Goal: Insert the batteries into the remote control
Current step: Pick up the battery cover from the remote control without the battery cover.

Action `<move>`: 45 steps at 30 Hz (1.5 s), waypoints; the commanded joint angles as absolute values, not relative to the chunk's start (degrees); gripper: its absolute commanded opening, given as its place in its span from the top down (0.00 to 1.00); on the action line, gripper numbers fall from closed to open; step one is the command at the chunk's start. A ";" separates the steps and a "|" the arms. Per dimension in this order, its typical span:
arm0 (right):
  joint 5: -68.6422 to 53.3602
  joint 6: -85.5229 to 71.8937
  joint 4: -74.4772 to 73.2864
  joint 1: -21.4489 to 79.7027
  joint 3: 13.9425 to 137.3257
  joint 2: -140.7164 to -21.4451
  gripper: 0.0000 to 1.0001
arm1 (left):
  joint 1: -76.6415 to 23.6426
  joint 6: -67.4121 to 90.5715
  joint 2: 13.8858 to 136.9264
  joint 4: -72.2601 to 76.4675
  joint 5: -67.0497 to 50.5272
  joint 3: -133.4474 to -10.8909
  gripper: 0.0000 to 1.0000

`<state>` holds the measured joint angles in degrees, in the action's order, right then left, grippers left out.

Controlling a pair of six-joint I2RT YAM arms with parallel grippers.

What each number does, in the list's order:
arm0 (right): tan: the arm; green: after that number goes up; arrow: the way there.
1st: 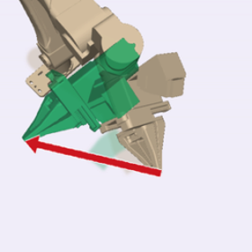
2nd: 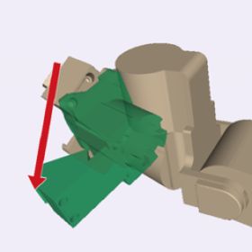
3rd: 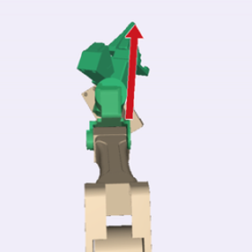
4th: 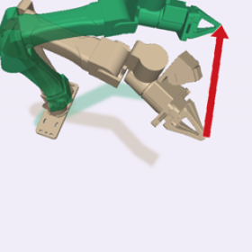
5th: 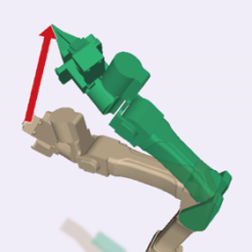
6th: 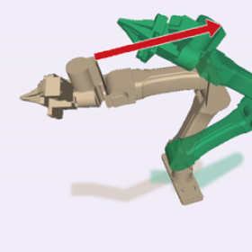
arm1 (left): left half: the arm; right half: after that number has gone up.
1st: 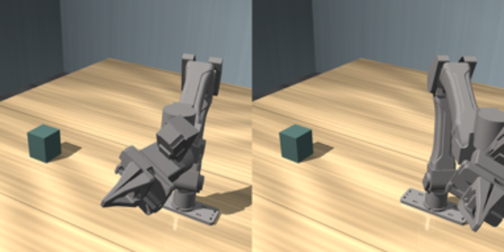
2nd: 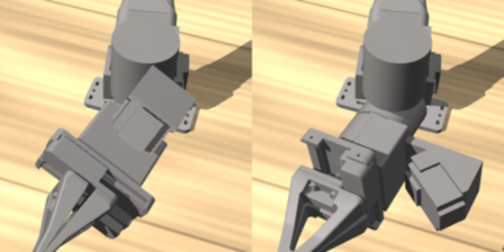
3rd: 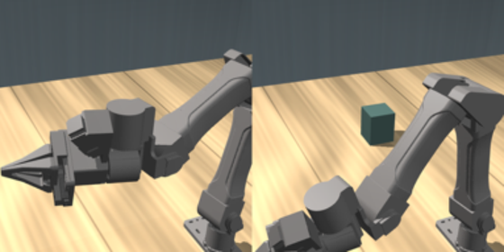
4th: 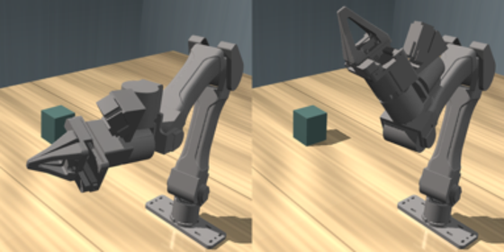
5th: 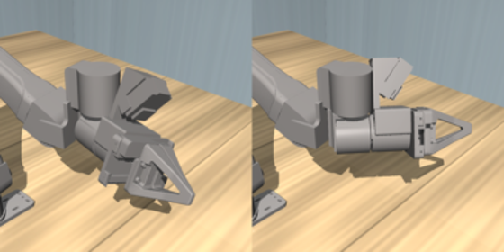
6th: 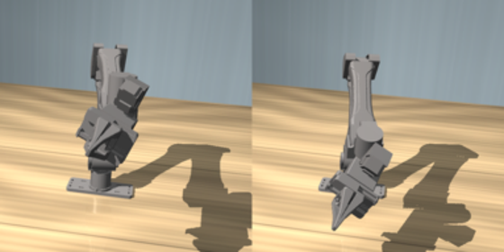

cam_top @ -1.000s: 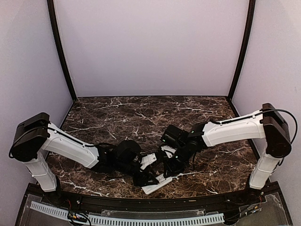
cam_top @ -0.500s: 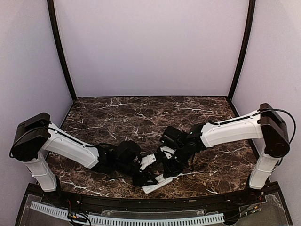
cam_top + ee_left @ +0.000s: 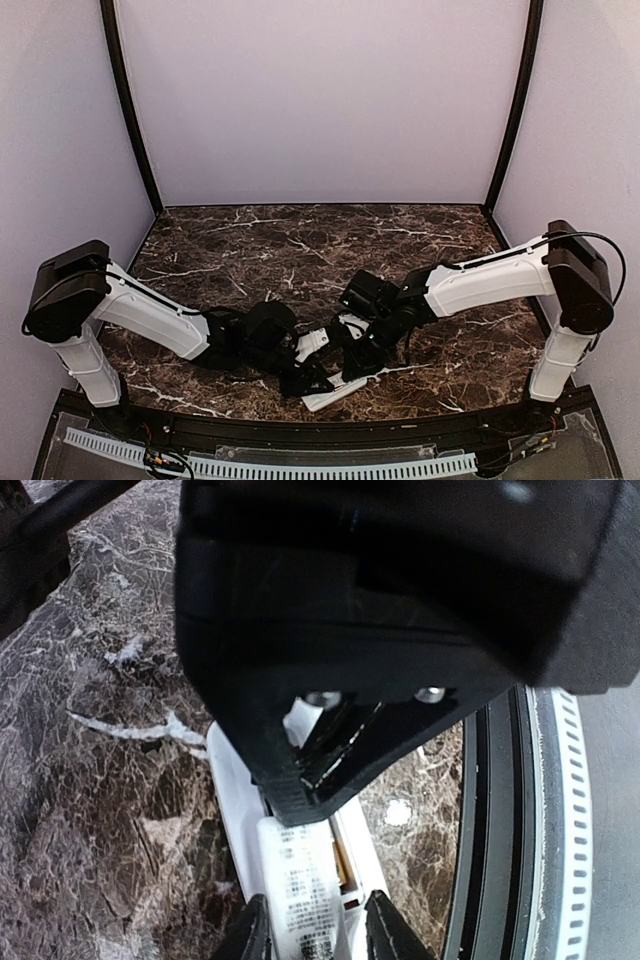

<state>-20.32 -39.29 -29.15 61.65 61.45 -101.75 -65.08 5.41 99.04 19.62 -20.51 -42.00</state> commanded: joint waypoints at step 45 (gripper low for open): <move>-19.73 -34.90 -19.16 63.09 56.72 -98.09 1.00 | -60.51 13.04 97.31 7.51 -33.25 -42.54 0.67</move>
